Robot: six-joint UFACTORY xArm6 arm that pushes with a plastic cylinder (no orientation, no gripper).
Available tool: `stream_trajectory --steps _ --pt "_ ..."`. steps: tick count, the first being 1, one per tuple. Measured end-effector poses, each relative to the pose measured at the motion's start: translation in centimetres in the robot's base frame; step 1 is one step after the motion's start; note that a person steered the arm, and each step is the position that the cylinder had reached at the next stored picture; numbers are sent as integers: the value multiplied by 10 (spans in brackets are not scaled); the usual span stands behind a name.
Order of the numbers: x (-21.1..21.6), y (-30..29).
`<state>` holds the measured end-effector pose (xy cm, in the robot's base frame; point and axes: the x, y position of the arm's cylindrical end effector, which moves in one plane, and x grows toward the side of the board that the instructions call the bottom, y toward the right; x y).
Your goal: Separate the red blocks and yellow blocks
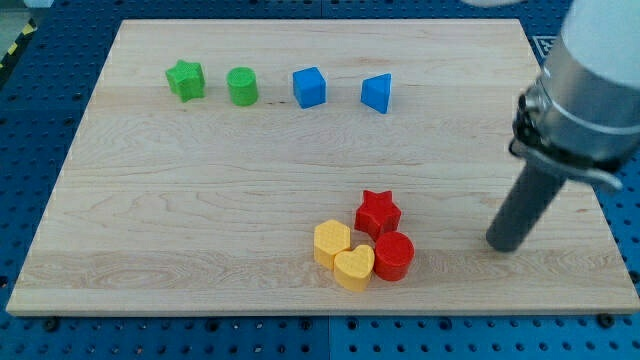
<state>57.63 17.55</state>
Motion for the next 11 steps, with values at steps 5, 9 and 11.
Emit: stream_trajectory --steps 5,9,11 --pt "34 -106" --pt "34 -161" --pt "34 -176"
